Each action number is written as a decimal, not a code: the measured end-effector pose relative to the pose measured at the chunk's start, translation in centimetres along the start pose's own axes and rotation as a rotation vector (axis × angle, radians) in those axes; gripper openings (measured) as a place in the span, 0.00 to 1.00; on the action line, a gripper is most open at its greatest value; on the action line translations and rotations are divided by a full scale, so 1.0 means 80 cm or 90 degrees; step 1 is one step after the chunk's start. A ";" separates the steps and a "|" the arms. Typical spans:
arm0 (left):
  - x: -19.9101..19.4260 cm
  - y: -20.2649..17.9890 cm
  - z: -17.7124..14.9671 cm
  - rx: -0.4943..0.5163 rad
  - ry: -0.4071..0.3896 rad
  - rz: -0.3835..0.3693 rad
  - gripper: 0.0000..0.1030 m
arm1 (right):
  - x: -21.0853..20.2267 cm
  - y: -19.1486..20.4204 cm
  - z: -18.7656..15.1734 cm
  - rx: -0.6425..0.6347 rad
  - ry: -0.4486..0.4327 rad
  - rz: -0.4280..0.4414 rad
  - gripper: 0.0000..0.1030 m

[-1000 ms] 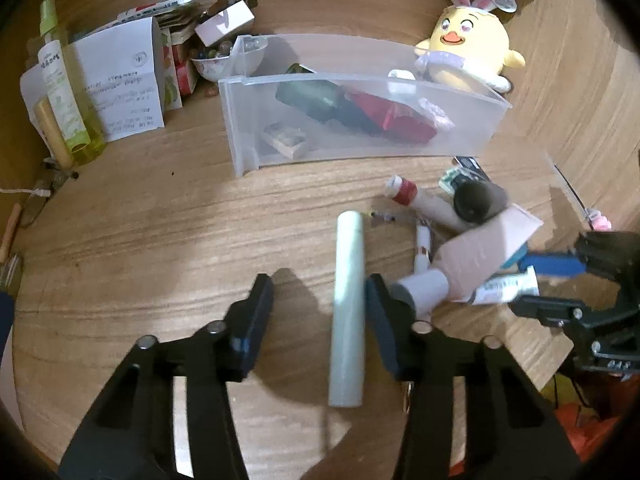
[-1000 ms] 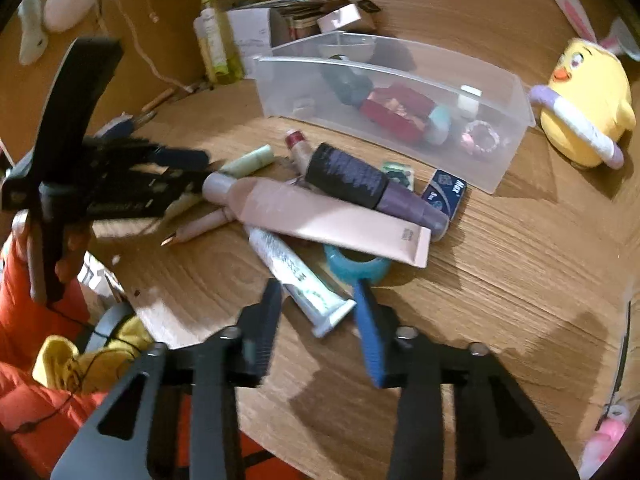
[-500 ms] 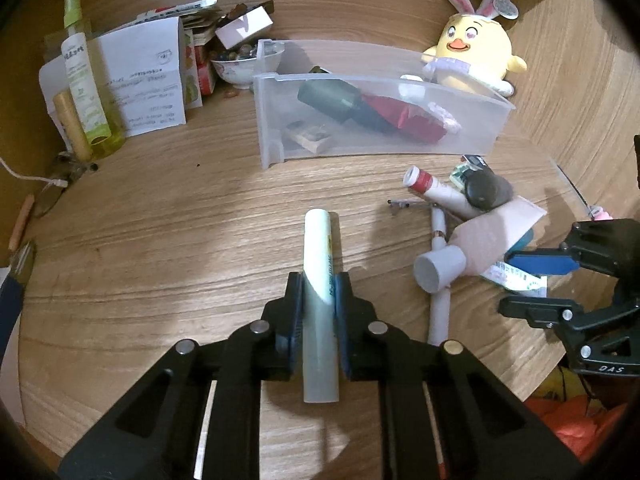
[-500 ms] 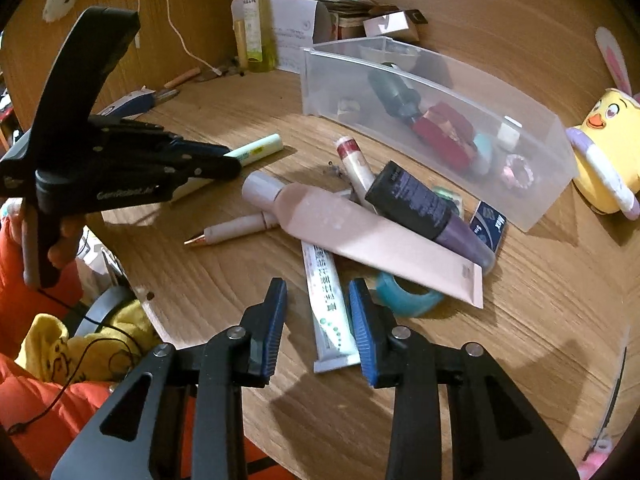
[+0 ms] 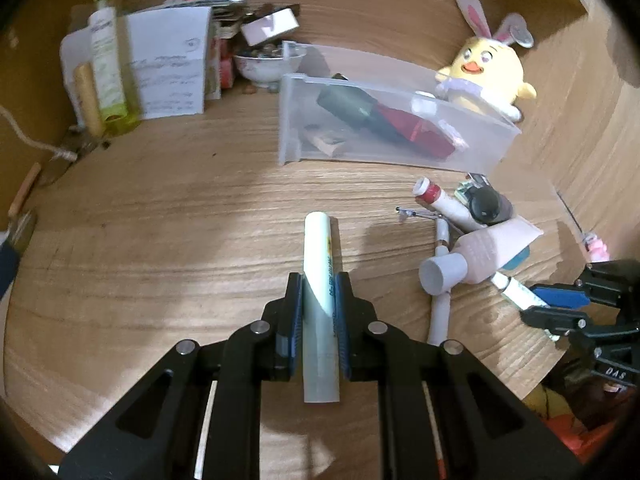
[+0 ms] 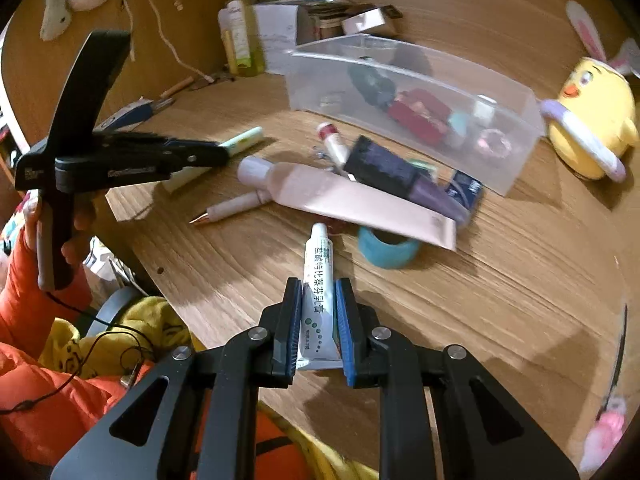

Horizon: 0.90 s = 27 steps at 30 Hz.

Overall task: Organize objects
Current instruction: 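Grasp the pale green tube with the left gripper while the right grasps the white ointment tube, then carry both tubes into the clear box and open both grippers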

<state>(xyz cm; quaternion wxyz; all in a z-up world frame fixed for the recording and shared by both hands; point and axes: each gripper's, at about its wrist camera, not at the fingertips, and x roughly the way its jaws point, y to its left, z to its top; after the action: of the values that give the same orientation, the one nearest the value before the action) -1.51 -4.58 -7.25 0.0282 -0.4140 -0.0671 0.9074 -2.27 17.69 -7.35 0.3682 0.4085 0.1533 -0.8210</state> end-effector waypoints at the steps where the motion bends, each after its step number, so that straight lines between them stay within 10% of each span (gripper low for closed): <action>1: -0.004 0.003 -0.002 -0.008 -0.004 0.001 0.14 | -0.007 -0.003 -0.001 0.005 -0.006 -0.003 0.15; 27: -0.065 -0.022 0.109 0.004 -0.160 -0.037 0.14 | -0.090 -0.077 0.105 0.085 -0.212 -0.081 0.15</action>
<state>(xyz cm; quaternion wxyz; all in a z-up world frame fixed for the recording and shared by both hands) -4.65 -4.24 2.56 0.0470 -0.2949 -0.0795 0.9511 -8.67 20.69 3.18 0.3075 0.2804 0.0609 -0.9072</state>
